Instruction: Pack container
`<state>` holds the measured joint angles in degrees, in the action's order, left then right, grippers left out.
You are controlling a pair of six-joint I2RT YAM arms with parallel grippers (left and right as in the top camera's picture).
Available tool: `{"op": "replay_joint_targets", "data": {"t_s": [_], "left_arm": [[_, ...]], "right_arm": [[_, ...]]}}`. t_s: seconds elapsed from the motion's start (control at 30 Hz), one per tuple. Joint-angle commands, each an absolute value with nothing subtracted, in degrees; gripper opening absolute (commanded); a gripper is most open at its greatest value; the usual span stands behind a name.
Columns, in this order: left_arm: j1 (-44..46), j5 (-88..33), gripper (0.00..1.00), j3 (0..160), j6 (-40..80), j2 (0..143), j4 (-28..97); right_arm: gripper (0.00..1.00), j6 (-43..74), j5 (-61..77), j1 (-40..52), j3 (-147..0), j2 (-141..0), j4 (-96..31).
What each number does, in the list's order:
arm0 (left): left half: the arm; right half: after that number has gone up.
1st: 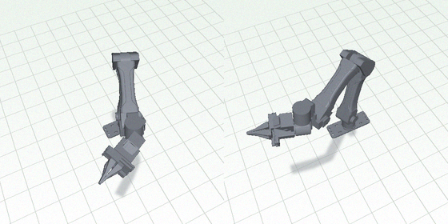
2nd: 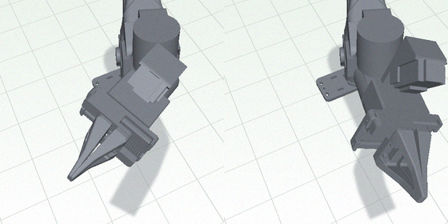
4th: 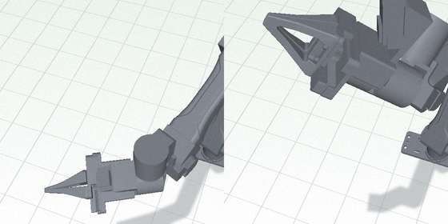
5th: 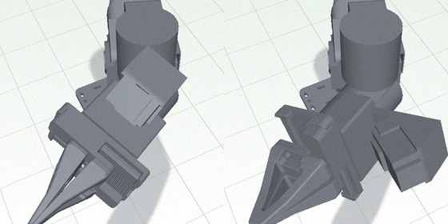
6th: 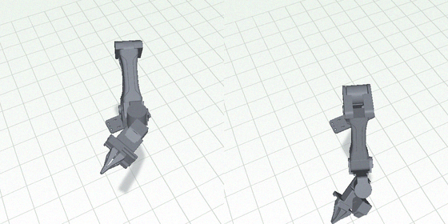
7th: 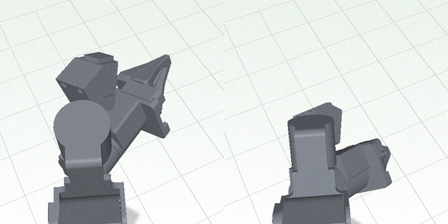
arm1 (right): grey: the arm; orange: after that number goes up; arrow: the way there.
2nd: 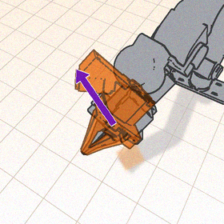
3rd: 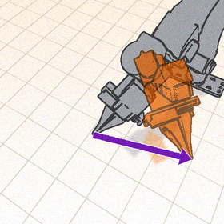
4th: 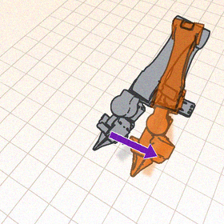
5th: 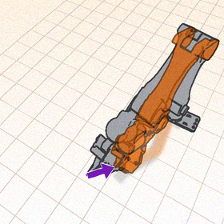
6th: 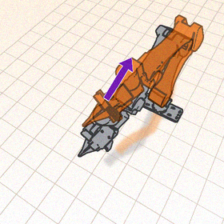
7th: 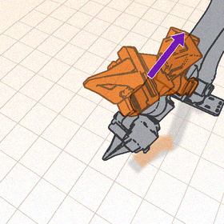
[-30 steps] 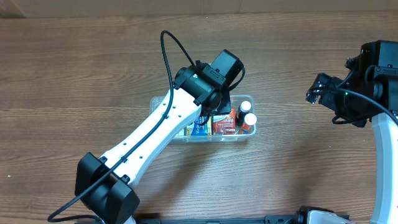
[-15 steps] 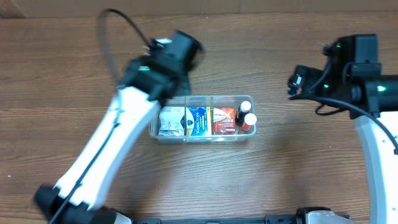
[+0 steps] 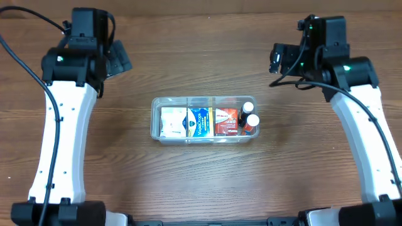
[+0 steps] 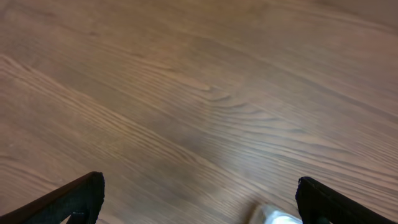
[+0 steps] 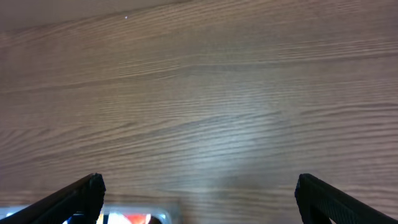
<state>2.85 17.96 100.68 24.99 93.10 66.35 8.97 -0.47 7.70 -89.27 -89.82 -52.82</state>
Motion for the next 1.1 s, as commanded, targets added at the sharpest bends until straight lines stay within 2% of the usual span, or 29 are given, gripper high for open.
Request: {"op": "replay_joint_targets", "data": {"t_s": [0.0, 0.17, 0.37, 0.77, 0.9, 1.07], "left_arm": [[1.98, 16.4, 1.0, 101.41, 22.65, 94.63, 65.89], [1.52, 13.85, 1.0, 101.41, 15.09, 92.49, 67.2], [1.52, 11.68, 1.0, 98.0, 14.17, 82.52, 68.6], [1.52, 10.94, 1.0, 64.82, 13.06, 43.51, 55.18], [1.52, 12.21, 1.0, 57.98, 13.76, 33.61, 55.75], [1.52, 11.99, 1.0, 55.99, 13.72, 30.13, 60.31]], "right_arm": [[1.0, 7.62, -1.21, 7.81, -89.52, -89.45, -51.42], [1.0, 7.46, -1.23, 7.81, -89.54, -87.26, -55.57], [1.0, 10.31, -1.48, 7.81, -87.46, -79.09, -57.58], [1.0, 11.84, -4.03, 7.81, -60.49, -48.29, -52.97], [1.0, 11.77, -4.01, 7.81, -56.18, -40.36, -55.11], [1.0, 11.79, -3.99, 7.81, -56.1, -38.74, -59.46]]}}
